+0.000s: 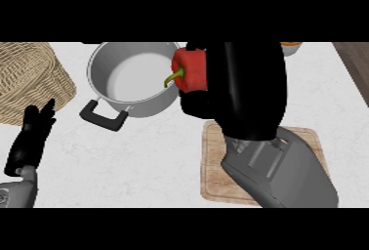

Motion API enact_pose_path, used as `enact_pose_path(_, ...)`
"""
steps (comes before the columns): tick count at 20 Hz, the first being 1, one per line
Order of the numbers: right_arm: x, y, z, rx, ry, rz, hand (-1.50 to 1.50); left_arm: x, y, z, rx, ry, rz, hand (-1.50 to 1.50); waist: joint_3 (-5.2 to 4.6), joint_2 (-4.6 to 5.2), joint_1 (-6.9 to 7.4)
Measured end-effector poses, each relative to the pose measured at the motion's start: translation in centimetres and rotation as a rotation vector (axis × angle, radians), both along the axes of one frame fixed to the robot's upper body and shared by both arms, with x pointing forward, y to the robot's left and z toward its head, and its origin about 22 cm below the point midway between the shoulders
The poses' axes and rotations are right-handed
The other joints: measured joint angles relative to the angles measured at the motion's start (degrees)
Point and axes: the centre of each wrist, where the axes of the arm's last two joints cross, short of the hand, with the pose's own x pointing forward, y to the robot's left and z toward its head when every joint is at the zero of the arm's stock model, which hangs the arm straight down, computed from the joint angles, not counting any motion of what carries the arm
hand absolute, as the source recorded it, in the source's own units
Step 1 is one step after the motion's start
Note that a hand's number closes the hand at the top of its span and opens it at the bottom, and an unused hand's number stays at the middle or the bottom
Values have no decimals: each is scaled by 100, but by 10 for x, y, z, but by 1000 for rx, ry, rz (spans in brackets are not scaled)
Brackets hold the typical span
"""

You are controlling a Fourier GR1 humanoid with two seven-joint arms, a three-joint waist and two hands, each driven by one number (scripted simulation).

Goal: Pick the bell pepper from the cutting board and place it in the pot

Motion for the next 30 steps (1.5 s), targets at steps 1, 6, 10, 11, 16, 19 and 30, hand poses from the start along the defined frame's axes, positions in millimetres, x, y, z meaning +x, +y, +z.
enact_pose_path(1, 2, 6, 6, 1, 11, 8, 150, -2, -4, -1, -2, 2, -3, 0, 1, 0, 10)
enact_pose_path(6, 27, 40, 32, 13, 83, 22, 150, 0, -8, -1, 0, -6, -23, 0, -3, 16, 91)
enact_pose_path(10, 51, 61, 35, 23, 139, 26, 150, 5, -6, -1, 7, -17, -33, 0, -5, 35, 136)
enact_pose_path(11, 59, 64, 33, 27, 158, 24, 150, 7, -7, 0, 3, -19, -35, 0, -6, 40, 149)
enact_pose_path(16, 87, 79, 18, 27, 251, 28, 150, 12, -12, 4, 5, -12, -47, 0, -7, 64, 230)
enact_pose_path(19, 104, 81, 2, 22, 310, 35, 150, 14, -18, 5, 3, -15, -58, 0, -7, 84, 287)
enact_pose_path(30, 134, 65, -50, 259, 463, 61, -150, 22, -29, 9, 1, -29, -93, 0, -7, 152, 514)
